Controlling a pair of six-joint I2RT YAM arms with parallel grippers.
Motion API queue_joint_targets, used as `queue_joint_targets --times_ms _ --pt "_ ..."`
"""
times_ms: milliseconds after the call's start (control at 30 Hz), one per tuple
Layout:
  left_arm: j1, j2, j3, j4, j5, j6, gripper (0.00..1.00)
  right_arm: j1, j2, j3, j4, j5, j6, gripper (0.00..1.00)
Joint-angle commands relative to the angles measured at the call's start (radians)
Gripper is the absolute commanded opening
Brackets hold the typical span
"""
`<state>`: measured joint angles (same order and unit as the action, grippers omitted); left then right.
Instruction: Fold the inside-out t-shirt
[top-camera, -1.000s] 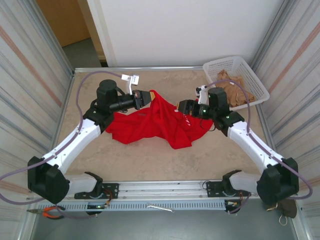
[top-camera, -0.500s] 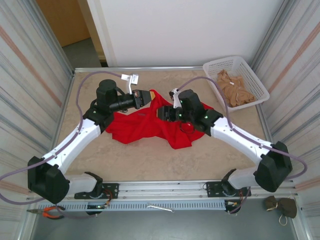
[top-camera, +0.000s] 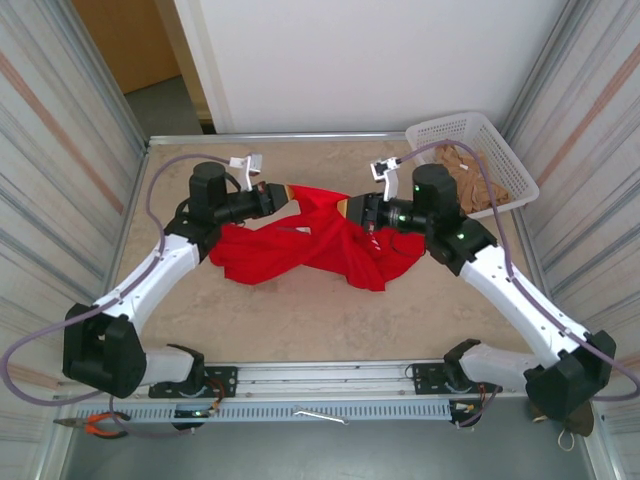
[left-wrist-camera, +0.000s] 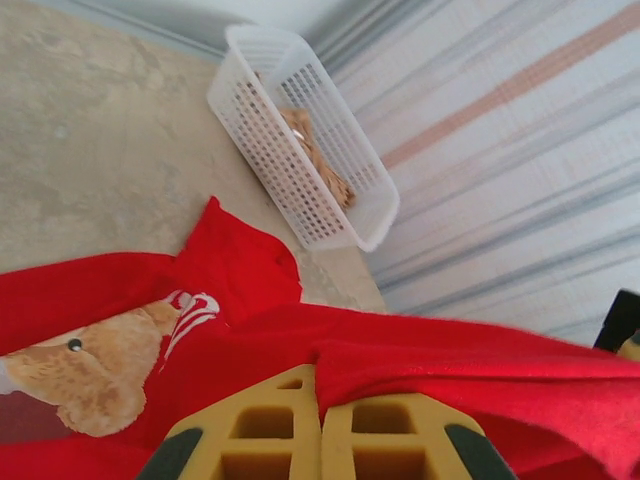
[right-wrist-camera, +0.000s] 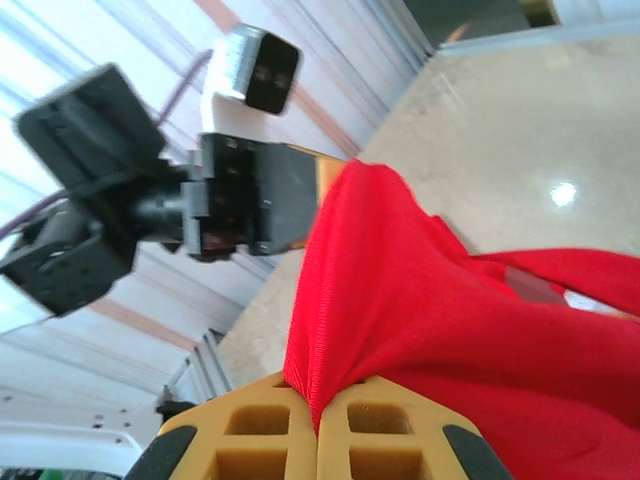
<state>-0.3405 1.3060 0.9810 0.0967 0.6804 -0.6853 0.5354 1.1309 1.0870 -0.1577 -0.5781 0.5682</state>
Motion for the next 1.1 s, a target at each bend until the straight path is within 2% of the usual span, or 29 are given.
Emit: queue_joint_targets --times_ms 0,133,167,200,233,267,400,567,667,767,900,1067 --pt "0.037 0.011 0.006 0.015 -0.033 -0.011 0.0 -0.045 -0.011 -0.045 0.043 -0.114 0.018 0.0" --pt "0.038 0.0 0.015 0.025 -0.004 -0.013 0.0 -0.057 0.027 -0.078 0.096 -0.125 0.047 0.0" --pt "0.038 -0.003 0.018 0.031 0.008 -0.02 0.0 -0.059 0.039 -0.076 0.067 -0.087 0.04 0.21" --pt "0.037 -0.007 0.018 0.039 0.021 -0.032 0.0 -0.061 0.052 -0.067 0.019 -0.03 0.023 0.47" --pt "0.035 -0.012 0.017 0.049 0.027 -0.043 0.0 -0.061 0.062 -0.06 -0.027 0.024 0.008 0.55" --pt "0.029 -0.019 0.015 0.055 0.031 -0.056 0.0 -0.059 0.066 -0.057 -0.057 0.068 -0.003 0.59" --pt "0.001 -0.043 0.019 0.023 0.023 -0.075 0.0 0.002 0.036 -0.065 -0.111 0.219 -0.007 0.58" --pt "-0.029 -0.061 0.026 -0.026 -0.002 -0.076 0.0 0.19 0.019 -0.037 -0.13 0.406 -0.034 0.45" --pt "-0.037 -0.066 0.031 -0.035 -0.01 -0.08 0.0 0.268 0.07 0.014 -0.13 0.426 -0.035 0.38" --pt "-0.044 -0.066 0.039 -0.042 -0.013 -0.085 0.0 0.327 0.136 0.073 -0.122 0.44 -0.033 0.42" --pt "-0.058 -0.069 0.054 -0.064 -0.026 -0.094 0.0 0.383 0.229 0.137 -0.122 0.525 0.0 0.59" --pt "-0.07 -0.079 0.057 -0.055 -0.043 -0.135 0.0 0.413 0.336 0.177 -0.104 0.665 0.057 0.62"
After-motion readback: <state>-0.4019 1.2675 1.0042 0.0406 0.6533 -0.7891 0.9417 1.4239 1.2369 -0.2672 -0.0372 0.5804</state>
